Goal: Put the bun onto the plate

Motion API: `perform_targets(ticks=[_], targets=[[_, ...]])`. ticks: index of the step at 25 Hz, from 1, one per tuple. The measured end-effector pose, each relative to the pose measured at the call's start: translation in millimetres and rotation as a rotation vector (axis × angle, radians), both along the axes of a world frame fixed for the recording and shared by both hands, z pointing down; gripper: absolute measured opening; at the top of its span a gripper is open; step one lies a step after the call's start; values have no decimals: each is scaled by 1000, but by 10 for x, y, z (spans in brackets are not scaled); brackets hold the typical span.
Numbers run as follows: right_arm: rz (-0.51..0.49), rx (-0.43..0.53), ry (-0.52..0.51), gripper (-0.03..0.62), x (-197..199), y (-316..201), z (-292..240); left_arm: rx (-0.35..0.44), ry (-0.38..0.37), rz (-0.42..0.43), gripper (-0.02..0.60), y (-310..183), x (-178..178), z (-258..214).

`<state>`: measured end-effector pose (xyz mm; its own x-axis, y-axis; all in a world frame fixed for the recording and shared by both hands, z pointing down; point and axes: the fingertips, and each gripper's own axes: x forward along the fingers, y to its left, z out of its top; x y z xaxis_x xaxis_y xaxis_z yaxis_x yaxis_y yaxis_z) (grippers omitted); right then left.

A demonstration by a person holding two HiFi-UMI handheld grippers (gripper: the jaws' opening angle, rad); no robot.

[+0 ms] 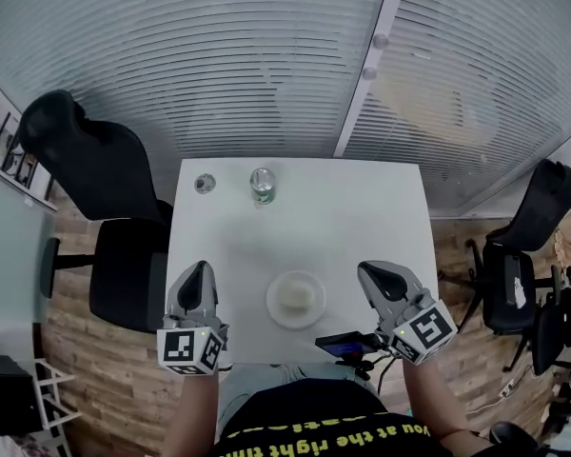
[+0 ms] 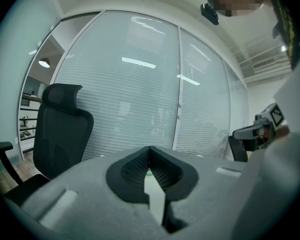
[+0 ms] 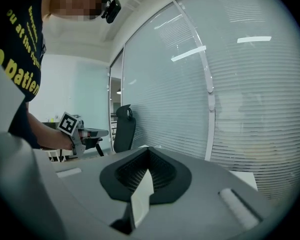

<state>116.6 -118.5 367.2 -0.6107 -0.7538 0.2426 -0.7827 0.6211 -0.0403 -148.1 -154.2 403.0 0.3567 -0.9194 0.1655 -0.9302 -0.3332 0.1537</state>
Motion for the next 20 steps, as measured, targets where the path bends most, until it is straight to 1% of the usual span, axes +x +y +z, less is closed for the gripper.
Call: perform_targets(ticks=[4, 11, 20], targets=[[33, 17, -26, 6, 96, 15, -111, 6, -6, 1, 0, 33, 1, -44], [105, 34, -118, 6, 292, -8, -241, 10, -9, -3, 0, 111, -4, -70], [118, 48, -117, 6, 338, 53, -273, 7, -11, -7, 0, 207, 4, -62]])
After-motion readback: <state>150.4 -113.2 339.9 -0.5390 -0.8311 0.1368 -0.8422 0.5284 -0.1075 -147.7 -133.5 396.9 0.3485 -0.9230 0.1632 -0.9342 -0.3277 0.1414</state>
